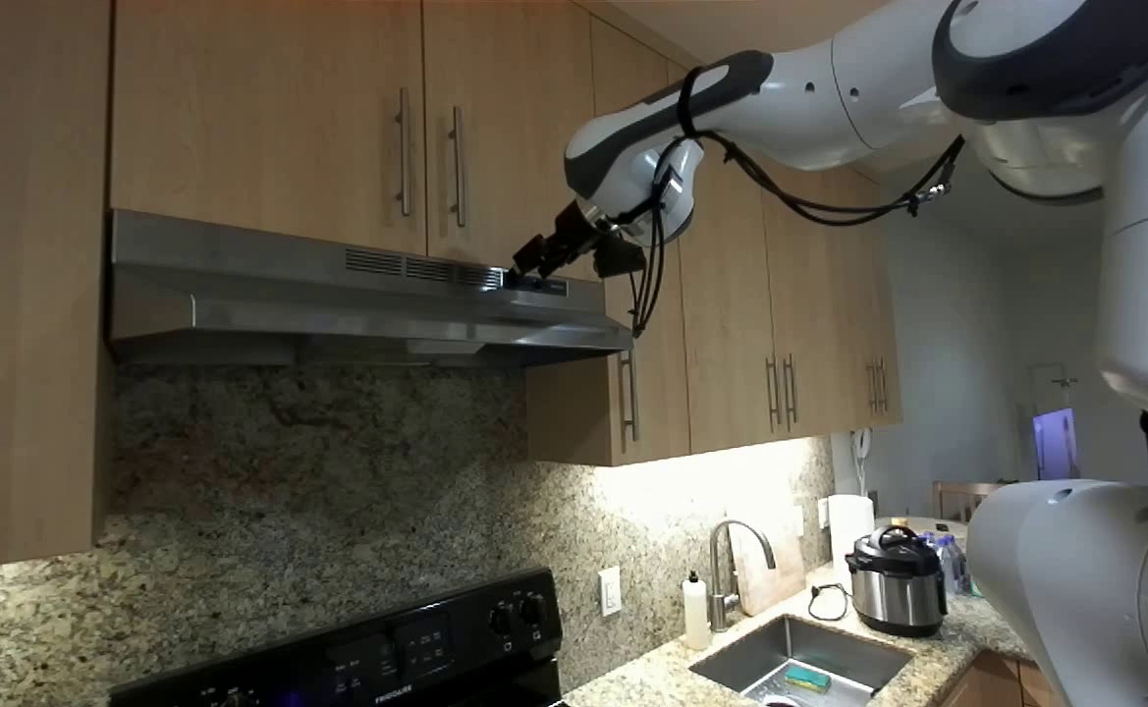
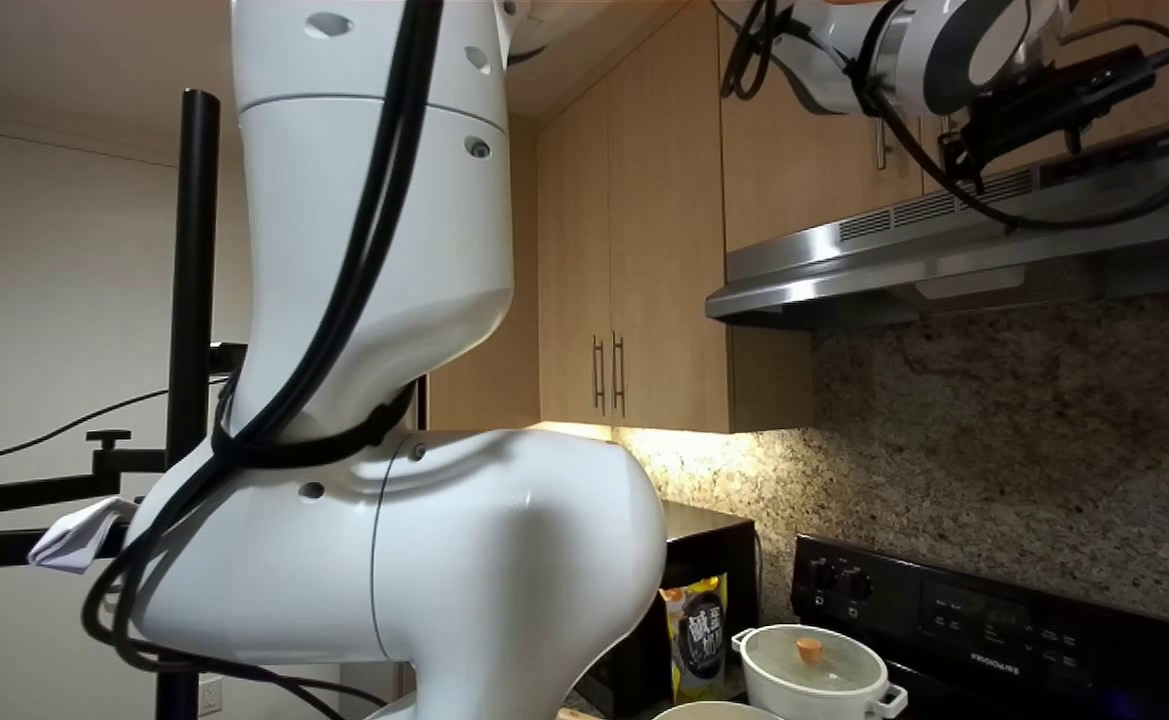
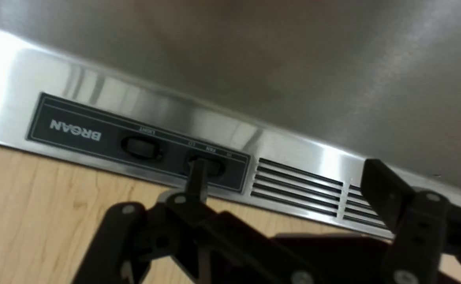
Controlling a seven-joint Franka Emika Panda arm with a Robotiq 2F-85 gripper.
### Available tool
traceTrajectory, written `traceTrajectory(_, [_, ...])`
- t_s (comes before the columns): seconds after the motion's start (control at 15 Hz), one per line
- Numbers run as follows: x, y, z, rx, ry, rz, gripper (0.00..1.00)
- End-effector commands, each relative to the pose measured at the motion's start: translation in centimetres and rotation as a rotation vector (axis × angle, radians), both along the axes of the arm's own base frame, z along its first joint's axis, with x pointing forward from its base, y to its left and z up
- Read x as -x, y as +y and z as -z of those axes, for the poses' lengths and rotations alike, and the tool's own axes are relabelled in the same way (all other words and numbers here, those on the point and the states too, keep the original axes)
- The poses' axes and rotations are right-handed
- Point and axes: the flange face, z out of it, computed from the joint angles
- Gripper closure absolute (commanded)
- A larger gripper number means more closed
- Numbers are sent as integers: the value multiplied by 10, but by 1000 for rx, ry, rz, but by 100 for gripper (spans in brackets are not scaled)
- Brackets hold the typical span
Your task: Turn on the light of the hood
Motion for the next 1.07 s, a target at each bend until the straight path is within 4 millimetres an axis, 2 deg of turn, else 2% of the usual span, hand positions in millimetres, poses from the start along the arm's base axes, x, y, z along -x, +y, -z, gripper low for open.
traceTrajectory(0.0, [-8,-14,5,18,47,8,0])
traceTrajectory(0.4, [-14,-23,14,2,74,22,0])
traceTrajectory(0.73, [-19,-16,1,-15,15,9,0])
traceTrajectory(1.0, [-23,-18,-4,-12,12,11,0])
